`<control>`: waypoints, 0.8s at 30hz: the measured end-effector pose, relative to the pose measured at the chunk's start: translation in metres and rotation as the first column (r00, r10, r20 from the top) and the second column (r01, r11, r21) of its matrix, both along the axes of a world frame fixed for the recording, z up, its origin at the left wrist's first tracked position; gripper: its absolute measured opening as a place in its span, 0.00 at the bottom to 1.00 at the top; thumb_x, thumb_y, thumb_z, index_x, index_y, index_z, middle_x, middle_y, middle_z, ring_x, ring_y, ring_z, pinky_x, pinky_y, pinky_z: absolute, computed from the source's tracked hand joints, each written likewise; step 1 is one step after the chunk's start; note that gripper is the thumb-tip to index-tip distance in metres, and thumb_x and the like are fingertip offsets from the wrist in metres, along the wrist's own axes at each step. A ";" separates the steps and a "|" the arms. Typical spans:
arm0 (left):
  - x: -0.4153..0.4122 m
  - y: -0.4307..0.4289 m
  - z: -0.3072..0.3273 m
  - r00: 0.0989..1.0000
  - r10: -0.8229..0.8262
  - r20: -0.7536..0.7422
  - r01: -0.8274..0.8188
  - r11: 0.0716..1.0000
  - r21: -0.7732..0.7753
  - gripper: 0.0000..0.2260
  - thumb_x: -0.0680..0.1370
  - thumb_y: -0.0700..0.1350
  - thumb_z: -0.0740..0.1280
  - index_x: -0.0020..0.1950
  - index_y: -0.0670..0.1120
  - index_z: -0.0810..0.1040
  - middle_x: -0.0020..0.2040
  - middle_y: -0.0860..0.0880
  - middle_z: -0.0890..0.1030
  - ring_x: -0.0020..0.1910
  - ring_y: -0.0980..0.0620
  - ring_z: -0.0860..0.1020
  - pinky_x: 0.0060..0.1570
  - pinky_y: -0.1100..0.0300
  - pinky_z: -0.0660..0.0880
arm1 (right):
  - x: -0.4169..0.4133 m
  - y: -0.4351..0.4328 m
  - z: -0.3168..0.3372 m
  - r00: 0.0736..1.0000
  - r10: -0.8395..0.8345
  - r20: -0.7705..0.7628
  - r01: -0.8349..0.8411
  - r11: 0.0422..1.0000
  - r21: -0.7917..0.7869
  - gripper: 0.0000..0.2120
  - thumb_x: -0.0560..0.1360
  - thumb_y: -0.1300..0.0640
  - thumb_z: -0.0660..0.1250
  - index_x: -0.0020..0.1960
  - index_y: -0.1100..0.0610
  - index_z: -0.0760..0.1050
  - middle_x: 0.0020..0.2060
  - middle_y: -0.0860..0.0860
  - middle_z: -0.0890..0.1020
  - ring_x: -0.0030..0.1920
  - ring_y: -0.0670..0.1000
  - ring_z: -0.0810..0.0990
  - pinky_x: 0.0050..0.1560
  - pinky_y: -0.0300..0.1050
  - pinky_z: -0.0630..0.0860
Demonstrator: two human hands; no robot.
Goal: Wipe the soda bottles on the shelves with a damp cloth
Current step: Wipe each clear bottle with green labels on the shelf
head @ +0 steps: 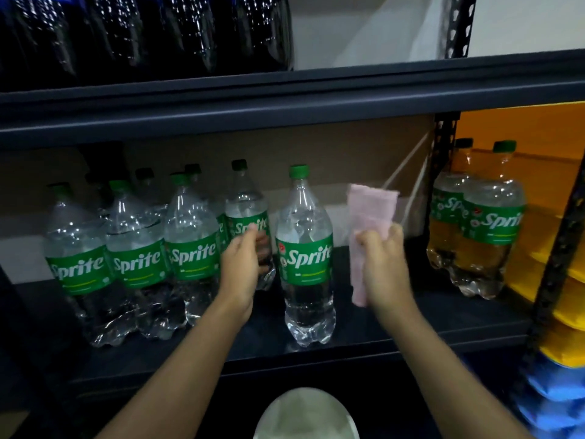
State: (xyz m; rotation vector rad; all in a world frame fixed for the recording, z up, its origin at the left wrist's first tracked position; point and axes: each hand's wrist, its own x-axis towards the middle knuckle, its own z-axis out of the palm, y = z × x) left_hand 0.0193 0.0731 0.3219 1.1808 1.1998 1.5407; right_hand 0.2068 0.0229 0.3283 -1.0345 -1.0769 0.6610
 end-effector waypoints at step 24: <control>0.039 0.038 -0.008 0.943 -0.299 0.145 0.281 0.950 0.136 0.26 0.89 0.54 0.47 0.58 0.43 0.83 0.49 0.45 0.89 0.50 0.49 0.87 0.44 0.58 0.83 | -0.055 0.072 0.079 0.535 -0.472 0.701 0.120 0.863 0.490 0.17 0.78 0.46 0.57 0.54 0.56 0.77 0.50 0.52 0.77 0.53 0.57 0.72 0.54 0.54 0.69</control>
